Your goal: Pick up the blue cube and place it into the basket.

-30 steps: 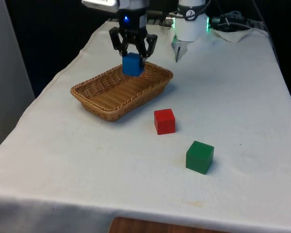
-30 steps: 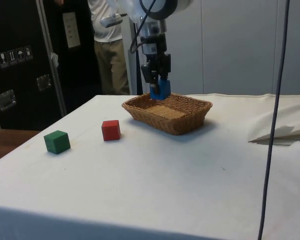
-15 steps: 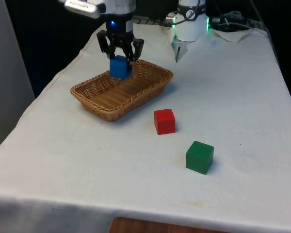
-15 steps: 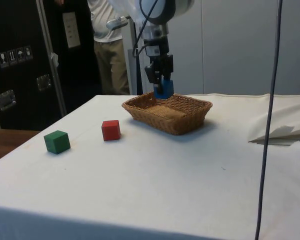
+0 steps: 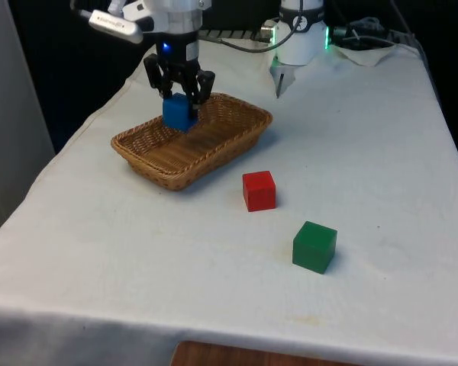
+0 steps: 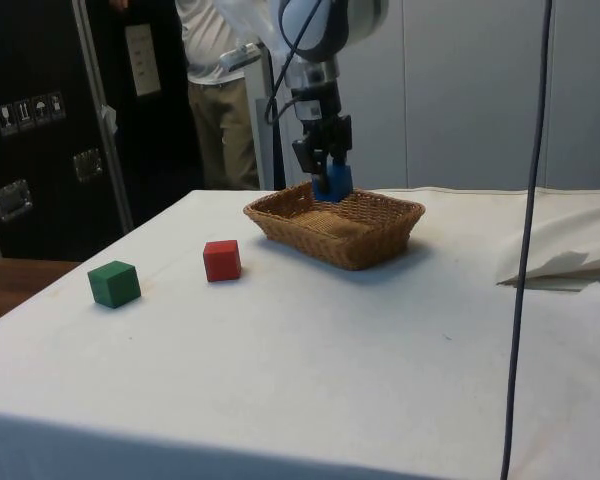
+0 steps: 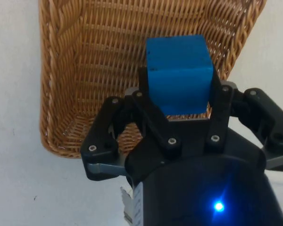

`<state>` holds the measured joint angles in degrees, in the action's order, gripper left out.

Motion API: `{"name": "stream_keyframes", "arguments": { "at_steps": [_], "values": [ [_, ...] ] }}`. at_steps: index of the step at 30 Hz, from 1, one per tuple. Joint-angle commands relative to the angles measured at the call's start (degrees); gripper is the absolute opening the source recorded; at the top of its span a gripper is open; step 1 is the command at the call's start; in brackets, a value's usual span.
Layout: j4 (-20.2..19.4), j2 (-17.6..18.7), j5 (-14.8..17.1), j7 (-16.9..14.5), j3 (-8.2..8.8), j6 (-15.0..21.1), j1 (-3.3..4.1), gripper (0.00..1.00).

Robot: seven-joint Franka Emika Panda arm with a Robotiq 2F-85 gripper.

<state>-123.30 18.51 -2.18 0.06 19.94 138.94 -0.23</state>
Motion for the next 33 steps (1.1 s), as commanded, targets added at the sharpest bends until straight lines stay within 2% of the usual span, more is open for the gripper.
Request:
{"name": "stream_keyframes", "arguments": {
  "at_steps": [1, 11, 12, 13, 19, 20, 27, 28, 29, 33],
  "values": [
    [0.1, -0.1, 0.4, 0.1, -0.11, -0.2, -0.11, 0.02],
    [0.4, 0.7, 1.3, 0.2, -0.40, -0.2, -0.17, 0.02],
    [0.2, 0.5, 0.7, 0.3, -0.06, -0.2, 0.06, 0.02],
    [0.7, 1.3, 1.9, 0.3, -0.46, -0.1, -0.06, 0.02],
    [1.9, 3.0, 3.8, 0.2, -0.63, -0.2, 0.11, 0.02],
    [1.8, 2.8, 3.1, 0.3, -0.29, -0.2, 0.29, 0.02],
    [3.4, 5.3, 6.8, -0.2, -1.09, -0.2, -0.06, 0.02],
    [3.2, 5.0, 5.8, 0.3, -0.52, -0.2, 0.40, 0.02],
    [3.6, 5.6, 7.2, -0.3, -1.15, -0.2, -0.06, 0.02],
    [4.2, 6.3, 8.6, -1.1, -1.03, -0.5, -0.06, 0.02]
  ]
}}
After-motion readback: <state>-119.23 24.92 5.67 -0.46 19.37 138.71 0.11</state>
